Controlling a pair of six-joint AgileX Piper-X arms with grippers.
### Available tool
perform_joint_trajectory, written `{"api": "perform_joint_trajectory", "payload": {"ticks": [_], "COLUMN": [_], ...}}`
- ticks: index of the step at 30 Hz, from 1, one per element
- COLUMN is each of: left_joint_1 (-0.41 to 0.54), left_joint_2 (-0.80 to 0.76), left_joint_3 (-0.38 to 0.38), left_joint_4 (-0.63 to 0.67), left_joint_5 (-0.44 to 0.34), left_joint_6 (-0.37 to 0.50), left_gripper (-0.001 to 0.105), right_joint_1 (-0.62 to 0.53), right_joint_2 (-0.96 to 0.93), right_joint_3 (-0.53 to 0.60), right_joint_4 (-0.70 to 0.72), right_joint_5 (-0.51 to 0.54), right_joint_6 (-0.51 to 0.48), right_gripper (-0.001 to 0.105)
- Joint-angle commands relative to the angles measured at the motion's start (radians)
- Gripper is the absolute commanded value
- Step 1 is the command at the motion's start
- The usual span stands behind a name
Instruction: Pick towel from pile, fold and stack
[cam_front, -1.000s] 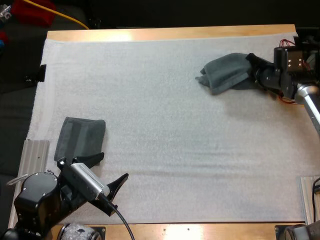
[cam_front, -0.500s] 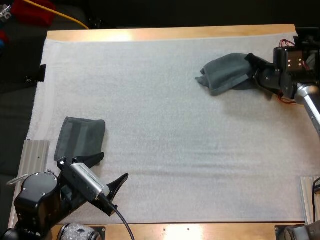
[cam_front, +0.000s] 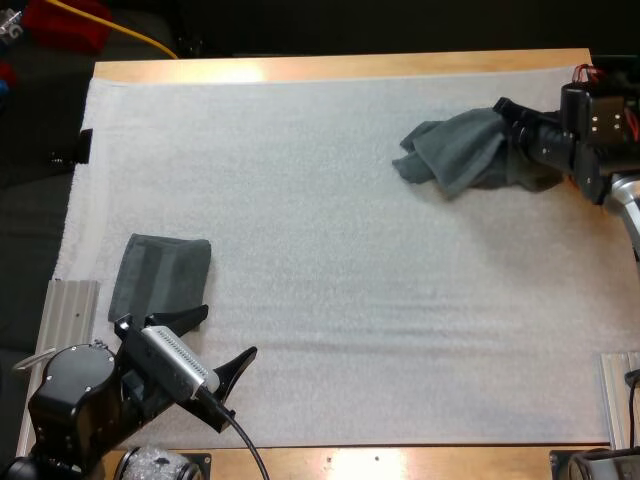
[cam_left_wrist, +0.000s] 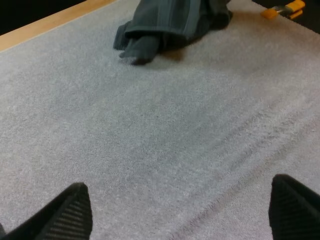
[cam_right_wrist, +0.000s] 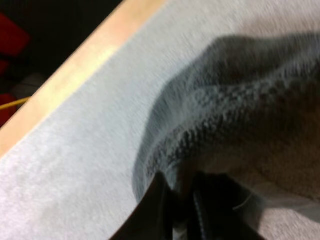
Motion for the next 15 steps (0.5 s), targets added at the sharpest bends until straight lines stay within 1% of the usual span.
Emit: {"api": "perform_joint_trajectory", "payload": {"ticks": [1, 3, 7, 10, 13, 15], "left_joint_1": [-0.005, -0.005, -0.005, -0.005, -0.005, -0.005], "left_joint_2": [0.005, 0.005, 0.005, 0.005, 0.005, 0.005], "left_joint_3": [-0.007, -0.007, -0.007, -0.007, -0.007, -0.007], "left_joint_4": [-0.004, -0.004, -0.004, -0.004, -0.004, -0.004], "left_joint_5": [0.006, 0.006, 0.006, 0.006, 0.006, 0.006], "left_joint_6": [0.000, 0.000, 0.000, 0.000, 0.000, 0.000], "left_gripper": [0.070, 0.070, 0.070, 0.070, 0.070, 0.070], "right_joint_1": [0.003, 0.003, 0.003, 0.003, 0.003, 0.003], "right_joint_2": [-0.028, -0.045, -0.075, -0.081, -0.081, -0.081], "right_joint_3": [-0.006, -0.007, -0.028, -0.067, -0.118, -0.148], "right_joint_4": [-0.041, -0.080, -0.139, -0.146, -0.146, -0.146], "right_joint_5": [0.001, 0.001, 0.001, -0.002, -0.009, -0.018], "right_joint_6": [-0.039, -0.060, -0.061, -0.075, -0.132, -0.138], "right_gripper": [0.002, 0.002, 0.002, 0.002, 0.002, 0.002]}}
